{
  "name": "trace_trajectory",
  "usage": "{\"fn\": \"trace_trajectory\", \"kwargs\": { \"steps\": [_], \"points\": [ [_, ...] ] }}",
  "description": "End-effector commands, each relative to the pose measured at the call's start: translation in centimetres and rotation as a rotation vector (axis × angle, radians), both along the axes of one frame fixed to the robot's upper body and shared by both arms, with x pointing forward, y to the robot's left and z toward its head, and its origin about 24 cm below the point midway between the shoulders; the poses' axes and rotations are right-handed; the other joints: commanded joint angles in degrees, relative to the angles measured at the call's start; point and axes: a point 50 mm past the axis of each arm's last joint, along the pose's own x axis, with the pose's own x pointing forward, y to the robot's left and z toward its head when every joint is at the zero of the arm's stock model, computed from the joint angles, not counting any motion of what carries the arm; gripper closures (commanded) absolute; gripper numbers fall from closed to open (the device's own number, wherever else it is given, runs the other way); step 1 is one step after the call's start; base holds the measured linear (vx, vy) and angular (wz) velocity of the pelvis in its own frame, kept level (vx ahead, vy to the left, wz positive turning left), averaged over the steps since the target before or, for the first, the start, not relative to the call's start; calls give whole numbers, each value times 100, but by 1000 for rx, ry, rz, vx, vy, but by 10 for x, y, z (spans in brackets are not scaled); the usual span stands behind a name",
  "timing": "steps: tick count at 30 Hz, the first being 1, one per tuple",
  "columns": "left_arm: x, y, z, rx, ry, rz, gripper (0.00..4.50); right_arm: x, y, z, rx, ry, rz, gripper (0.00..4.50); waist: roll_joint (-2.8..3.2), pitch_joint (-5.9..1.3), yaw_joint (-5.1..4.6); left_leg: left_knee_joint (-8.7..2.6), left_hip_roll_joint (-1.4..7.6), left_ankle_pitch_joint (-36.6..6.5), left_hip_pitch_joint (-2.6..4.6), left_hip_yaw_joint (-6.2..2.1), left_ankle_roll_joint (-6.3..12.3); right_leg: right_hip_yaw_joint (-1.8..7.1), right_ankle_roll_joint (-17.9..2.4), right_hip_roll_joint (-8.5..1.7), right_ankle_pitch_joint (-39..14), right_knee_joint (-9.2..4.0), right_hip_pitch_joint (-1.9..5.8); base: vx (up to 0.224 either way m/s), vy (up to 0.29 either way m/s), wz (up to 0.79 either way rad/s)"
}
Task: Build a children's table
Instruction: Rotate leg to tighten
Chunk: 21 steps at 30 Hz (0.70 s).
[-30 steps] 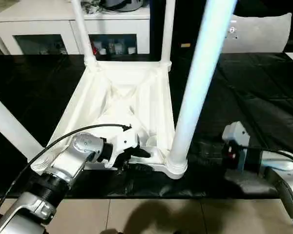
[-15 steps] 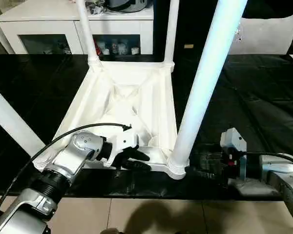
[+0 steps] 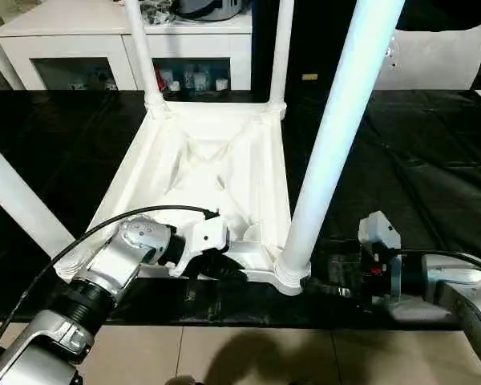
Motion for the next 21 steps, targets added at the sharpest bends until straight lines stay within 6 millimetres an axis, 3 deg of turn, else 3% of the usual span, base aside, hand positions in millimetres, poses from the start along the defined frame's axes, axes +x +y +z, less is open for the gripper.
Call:
{"fn": "trace_trajectory", "kwargs": {
  "steps": [1,6,13,21],
  "points": [
    [-2,3,-6,36,26,-8,448,2,8,8,28,-17,46,18,-70,-333,30,-433,69,-1558,-26,-29,241,227,-550,-286,-2825,-611,276,0,0,0],
    [-7,0,-4,23,34,-54,450,11,15,5,50,-21,70,65,-42,-348,24,-437,87,-1540,-19,-31,216,234,-703,-294,-2610,-577,272,0,0,0],
    [-12,-2,-4,8,51,-87,450,20,23,4,78,-5,135,128,-62,-373,48,-425,105,-1293,-39,-14,247,259,-1031,-291,-1860,-473,317,0,0,0],
    [-13,-2,-4,11,51,-81,450,22,24,1,88,28,171,190,-57,-366,74,-423,101,-1288,-33,-5,239,259,-977,-295,-2038,-493,318,0,0,0]
  ]
}}
